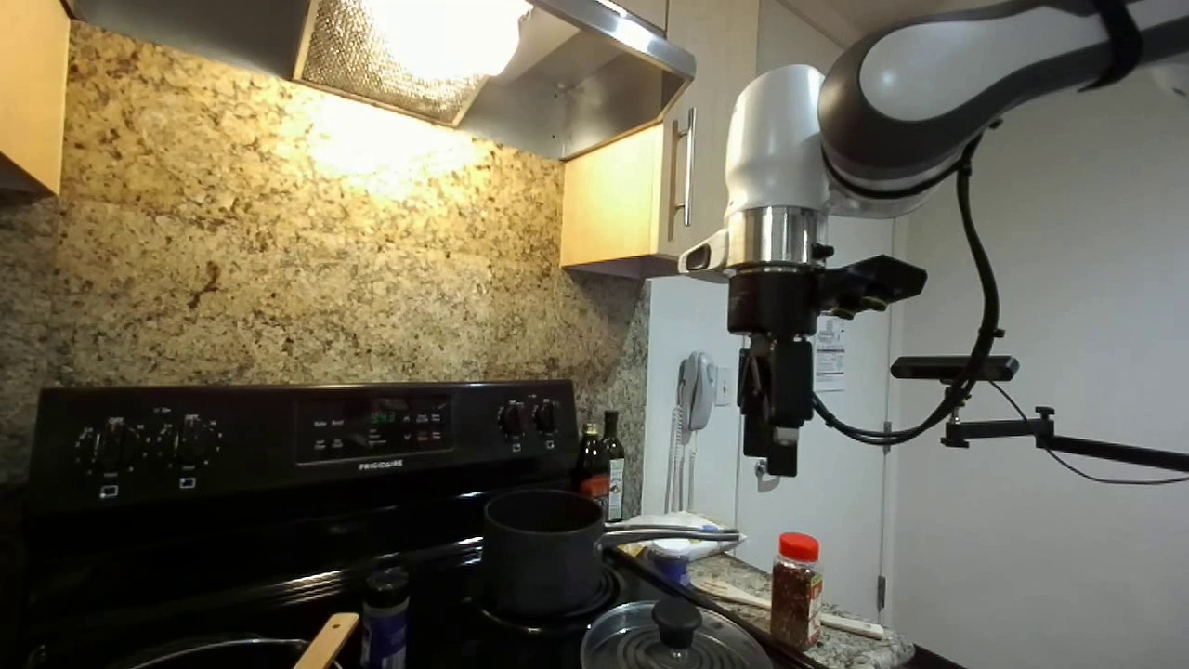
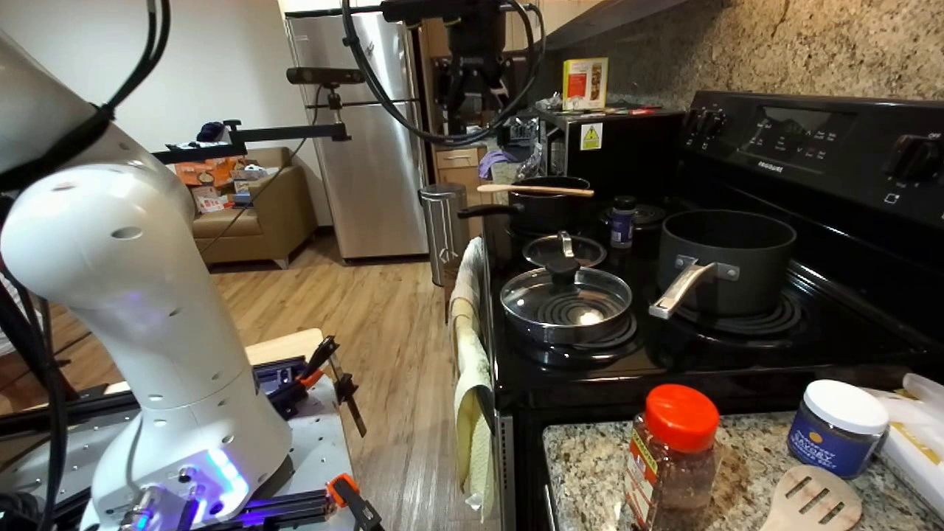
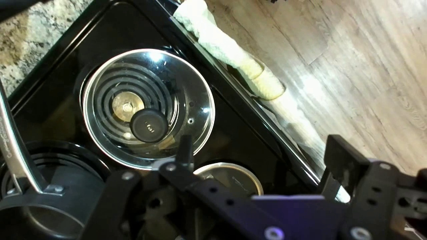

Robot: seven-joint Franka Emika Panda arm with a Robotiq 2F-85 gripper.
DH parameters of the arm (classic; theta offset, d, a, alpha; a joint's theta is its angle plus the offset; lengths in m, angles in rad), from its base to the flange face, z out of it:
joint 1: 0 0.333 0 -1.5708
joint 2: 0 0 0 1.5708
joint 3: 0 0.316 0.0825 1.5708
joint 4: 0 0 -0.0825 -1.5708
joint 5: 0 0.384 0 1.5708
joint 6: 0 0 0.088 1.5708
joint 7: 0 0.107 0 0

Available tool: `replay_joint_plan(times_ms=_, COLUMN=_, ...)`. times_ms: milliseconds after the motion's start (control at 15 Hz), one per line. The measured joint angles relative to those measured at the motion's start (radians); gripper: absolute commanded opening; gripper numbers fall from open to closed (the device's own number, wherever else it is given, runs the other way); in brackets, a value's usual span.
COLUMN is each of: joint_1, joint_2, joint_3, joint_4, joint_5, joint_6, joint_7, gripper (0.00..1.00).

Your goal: Take the lid off the pot on the top plate on the stove

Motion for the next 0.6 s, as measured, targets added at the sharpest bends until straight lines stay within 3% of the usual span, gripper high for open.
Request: replay_joint_plan(times_ms=600, joint_1=0.000, joint_2=-0.048, joint_3=-0.016, joint_4=-0.055, joint_5=0.003, joint_6=-0.009, joint_7=0.000, gripper=1.00)
